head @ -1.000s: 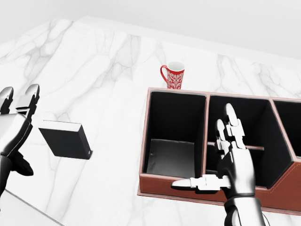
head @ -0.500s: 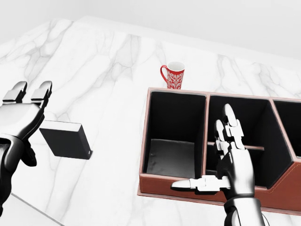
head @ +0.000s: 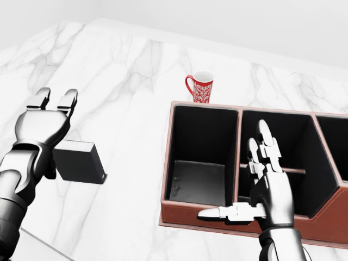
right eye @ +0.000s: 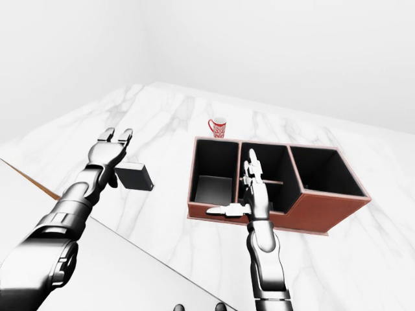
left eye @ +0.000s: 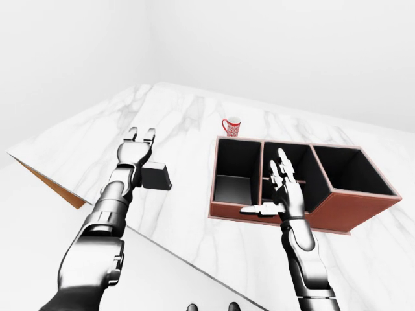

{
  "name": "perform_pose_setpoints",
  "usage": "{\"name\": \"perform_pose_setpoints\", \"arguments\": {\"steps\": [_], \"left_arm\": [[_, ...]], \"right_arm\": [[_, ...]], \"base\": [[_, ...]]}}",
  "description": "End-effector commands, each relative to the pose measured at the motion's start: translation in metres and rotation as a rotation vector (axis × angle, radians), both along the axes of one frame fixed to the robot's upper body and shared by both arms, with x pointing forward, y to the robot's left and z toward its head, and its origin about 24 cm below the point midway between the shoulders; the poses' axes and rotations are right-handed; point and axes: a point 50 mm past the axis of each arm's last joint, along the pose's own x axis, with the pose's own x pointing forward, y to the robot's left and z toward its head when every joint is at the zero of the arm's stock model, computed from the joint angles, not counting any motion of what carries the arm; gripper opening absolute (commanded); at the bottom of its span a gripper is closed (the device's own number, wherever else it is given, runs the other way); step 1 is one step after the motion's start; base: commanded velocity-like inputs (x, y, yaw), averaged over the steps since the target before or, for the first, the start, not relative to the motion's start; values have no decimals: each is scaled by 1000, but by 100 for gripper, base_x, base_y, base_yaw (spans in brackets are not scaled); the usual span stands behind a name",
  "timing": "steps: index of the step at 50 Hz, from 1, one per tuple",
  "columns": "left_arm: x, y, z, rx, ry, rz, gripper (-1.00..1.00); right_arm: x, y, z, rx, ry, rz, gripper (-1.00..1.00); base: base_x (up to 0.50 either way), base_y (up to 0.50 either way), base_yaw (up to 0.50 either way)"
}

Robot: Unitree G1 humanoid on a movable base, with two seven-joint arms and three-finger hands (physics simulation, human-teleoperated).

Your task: Pick up the book and place it in the right compartment of the caddy.

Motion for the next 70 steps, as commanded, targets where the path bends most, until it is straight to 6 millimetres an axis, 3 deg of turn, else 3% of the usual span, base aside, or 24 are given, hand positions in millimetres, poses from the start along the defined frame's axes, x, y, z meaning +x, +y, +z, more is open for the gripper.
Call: {"name": "perform_pose_setpoints", "arguments": {"steps": [1, 15, 30, 58, 70], "left_arm": [[7, -9, -5, 1, 11, -4, 100], [8, -15, -9, -21, 38, -3, 100], [3, -16, -23, -166, 112, 49, 100], [-8, -19, -45, -145, 107, 40, 100], [-5, -16, -43, -72, 219, 27, 100]], "right_arm": [[0, 0, 2, 1, -6, 0, 100], [0, 0, -1, 2, 2, 3, 100], [1, 0, -2, 3, 8, 4, 100], [1, 0, -3, 3, 11, 5, 100], [0, 0, -1, 3, 3, 5, 100]], "base": [[0, 0, 0], [0, 0, 0], [0, 0, 0], [0, 0, 0], [0, 0, 0]]}}
